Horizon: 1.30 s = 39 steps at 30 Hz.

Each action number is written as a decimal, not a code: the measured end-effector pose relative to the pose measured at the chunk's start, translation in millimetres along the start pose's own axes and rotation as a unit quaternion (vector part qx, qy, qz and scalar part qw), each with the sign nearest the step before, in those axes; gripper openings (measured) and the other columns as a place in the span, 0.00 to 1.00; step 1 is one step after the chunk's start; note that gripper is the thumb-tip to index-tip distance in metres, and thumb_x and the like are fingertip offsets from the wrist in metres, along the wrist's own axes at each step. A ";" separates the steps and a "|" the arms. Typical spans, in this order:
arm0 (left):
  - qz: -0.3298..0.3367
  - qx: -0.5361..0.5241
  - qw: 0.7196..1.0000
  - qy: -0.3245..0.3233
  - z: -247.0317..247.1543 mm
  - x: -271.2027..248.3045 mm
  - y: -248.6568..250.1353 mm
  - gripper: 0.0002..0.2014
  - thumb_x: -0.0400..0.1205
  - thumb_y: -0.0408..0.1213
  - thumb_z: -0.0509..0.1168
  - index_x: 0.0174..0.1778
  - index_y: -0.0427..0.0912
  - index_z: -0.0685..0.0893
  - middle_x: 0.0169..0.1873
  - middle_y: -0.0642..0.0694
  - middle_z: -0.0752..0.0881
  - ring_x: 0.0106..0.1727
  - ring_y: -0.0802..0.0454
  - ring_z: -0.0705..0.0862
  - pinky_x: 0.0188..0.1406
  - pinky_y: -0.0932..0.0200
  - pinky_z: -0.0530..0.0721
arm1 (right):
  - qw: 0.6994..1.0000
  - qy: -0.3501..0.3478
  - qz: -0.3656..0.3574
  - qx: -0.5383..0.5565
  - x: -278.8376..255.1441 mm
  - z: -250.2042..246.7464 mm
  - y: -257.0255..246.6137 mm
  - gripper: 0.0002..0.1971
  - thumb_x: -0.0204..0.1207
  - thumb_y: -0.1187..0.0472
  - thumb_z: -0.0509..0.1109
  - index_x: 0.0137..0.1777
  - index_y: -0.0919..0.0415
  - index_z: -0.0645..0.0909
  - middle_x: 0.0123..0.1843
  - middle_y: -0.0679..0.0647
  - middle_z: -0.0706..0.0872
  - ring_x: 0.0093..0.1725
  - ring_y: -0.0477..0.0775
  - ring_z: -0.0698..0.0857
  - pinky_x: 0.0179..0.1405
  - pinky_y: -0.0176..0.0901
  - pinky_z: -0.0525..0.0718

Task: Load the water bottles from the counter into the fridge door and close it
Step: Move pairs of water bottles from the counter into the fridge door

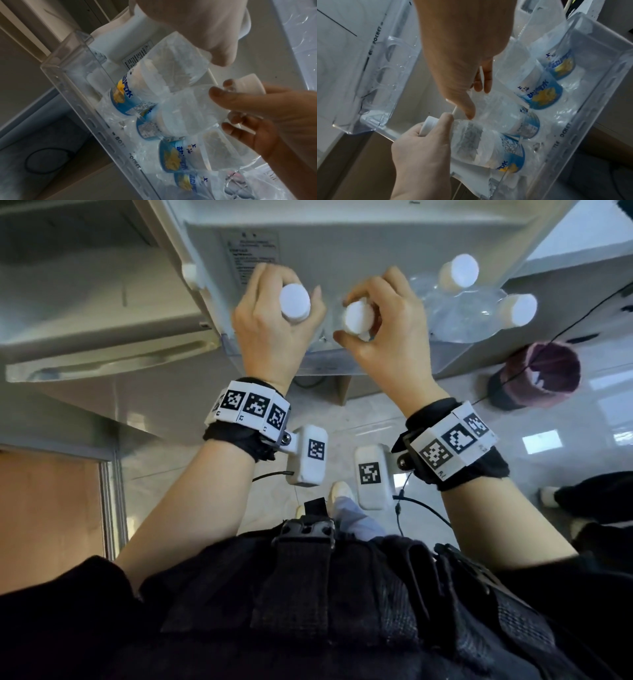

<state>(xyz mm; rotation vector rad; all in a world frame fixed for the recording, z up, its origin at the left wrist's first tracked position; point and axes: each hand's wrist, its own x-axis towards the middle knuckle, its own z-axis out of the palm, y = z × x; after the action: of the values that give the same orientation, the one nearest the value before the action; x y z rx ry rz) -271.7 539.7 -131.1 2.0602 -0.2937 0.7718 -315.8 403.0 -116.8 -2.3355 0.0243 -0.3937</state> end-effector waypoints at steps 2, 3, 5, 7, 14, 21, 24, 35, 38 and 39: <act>0.002 -0.002 1.000 -0.026 -4.0 -2.6 2.6 0.13 0.69 0.37 0.74 0.32 0.31 0.79 0.30 0.37 0.83 0.32 0.52 0.75 0.34 0.72 0.66 | 1.000 -0.006 0.017 0.001 -2.8 -2.4 -0.1 0.19 0.60 0.59 0.80 0.50 0.63 0.80 0.45 0.48 0.71 0.39 0.48 0.73 0.36 0.46 0.76; 0.002 -0.004 0.999 -0.034 -6.1 -4.3 3.9 0.13 0.70 0.39 0.73 0.33 0.32 0.80 0.31 0.38 0.84 0.32 0.51 0.75 0.34 0.71 0.67 | 1.000 -0.008 0.023 0.003 -3.6 -3.5 -0.7 0.20 0.60 0.59 0.80 0.51 0.63 0.80 0.45 0.46 0.70 0.39 0.48 0.73 0.37 0.45 0.76; 0.000 -0.014 0.999 -0.047 -11.4 -7.4 4.4 0.13 0.75 0.43 0.68 0.35 0.34 0.81 0.32 0.39 0.84 0.33 0.51 0.77 0.33 0.70 0.68 | 0.999 -0.012 0.031 0.007 -5.6 -5.1 -1.8 0.21 0.60 0.56 0.80 0.51 0.62 0.80 0.45 0.46 0.71 0.39 0.48 0.74 0.39 0.46 0.79; -0.013 -0.024 0.998 -0.054 -18.0 -10.1 2.5 0.15 0.80 0.44 0.60 0.38 0.36 0.83 0.34 0.41 0.85 0.35 0.50 0.80 0.34 0.63 0.74 | 0.999 -0.009 0.035 0.015 -8.7 -6.2 -3.6 0.21 0.61 0.51 0.80 0.50 0.61 0.81 0.48 0.49 0.73 0.40 0.47 0.75 0.40 0.46 0.81; -0.081 -0.005 0.996 -0.025 -30.5 -22.0 6.5 0.18 0.84 0.42 0.51 0.48 0.40 0.85 0.34 0.43 0.87 0.38 0.54 0.80 0.35 0.58 0.74 | 0.997 0.045 0.029 0.059 -22.0 -8.3 -8.3 0.17 0.69 0.47 0.74 0.48 0.60 0.82 0.47 0.50 0.75 0.40 0.43 0.77 0.39 0.23 0.73; -0.036 -0.055 0.998 -0.023 -35.1 -19.4 36.9 0.18 0.82 0.44 0.52 0.52 0.39 0.84 0.26 0.40 0.83 0.28 0.50 0.78 0.29 0.57 0.75 | 0.994 0.082 -0.005 0.069 -29.7 -22.1 -13.0 0.09 0.73 0.56 0.70 0.46 0.63 0.82 0.45 0.49 0.78 0.41 0.43 0.80 0.39 0.26 0.77; 0.015 -0.080 0.995 -0.060 -27.1 -14.4 55.3 0.17 0.83 0.43 0.53 0.46 0.39 0.84 0.23 0.38 0.82 0.22 0.47 0.80 0.23 0.49 0.77 | 0.994 0.072 -0.015 0.080 -28.0 -38.1 -11.8 0.07 0.73 0.58 0.70 0.46 0.63 0.83 0.44 0.52 0.83 0.37 0.41 0.80 0.37 0.23 0.77; 0.041 -0.147 0.980 -0.127 55.9 -16.2 153.7 0.13 0.80 0.42 0.59 0.38 0.39 0.86 0.22 0.60 0.79 0.26 0.50 0.83 0.29 0.48 0.84 | 0.995 0.042 -0.044 0.084 -25.3 -141.0 36.3 0.08 0.75 0.59 0.70 0.46 0.65 0.84 0.39 0.54 0.89 0.35 0.49 0.88 0.37 0.37 0.87; 0.034 -0.145 0.978 -0.144 90.2 -25.5 185.5 0.14 0.79 0.43 0.58 0.37 0.39 0.85 0.22 0.56 0.79 0.26 0.48 0.82 0.30 0.46 0.83 | 0.995 0.038 -0.027 0.094 -28.7 -176.3 70.7 0.07 0.75 0.61 0.71 0.47 0.65 0.84 0.39 0.53 0.88 0.35 0.47 0.87 0.36 0.35 0.86; 0.028 -0.146 0.977 -0.151 103.5 -29.5 196.4 0.15 0.79 0.44 0.58 0.37 0.40 0.85 0.22 0.55 0.79 0.26 0.47 0.83 0.29 0.46 0.83 | 0.995 0.037 -0.021 0.095 -29.6 -187.1 82.8 0.06 0.75 0.61 0.71 0.46 0.65 0.84 0.39 0.53 0.88 0.34 0.46 0.87 0.34 0.33 0.85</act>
<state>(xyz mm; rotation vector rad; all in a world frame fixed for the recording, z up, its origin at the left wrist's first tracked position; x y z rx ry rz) -345.1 340.0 -61.1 1.8901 -0.6020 0.4151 -389.8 219.5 -57.1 -2.1352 -0.0257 -0.4809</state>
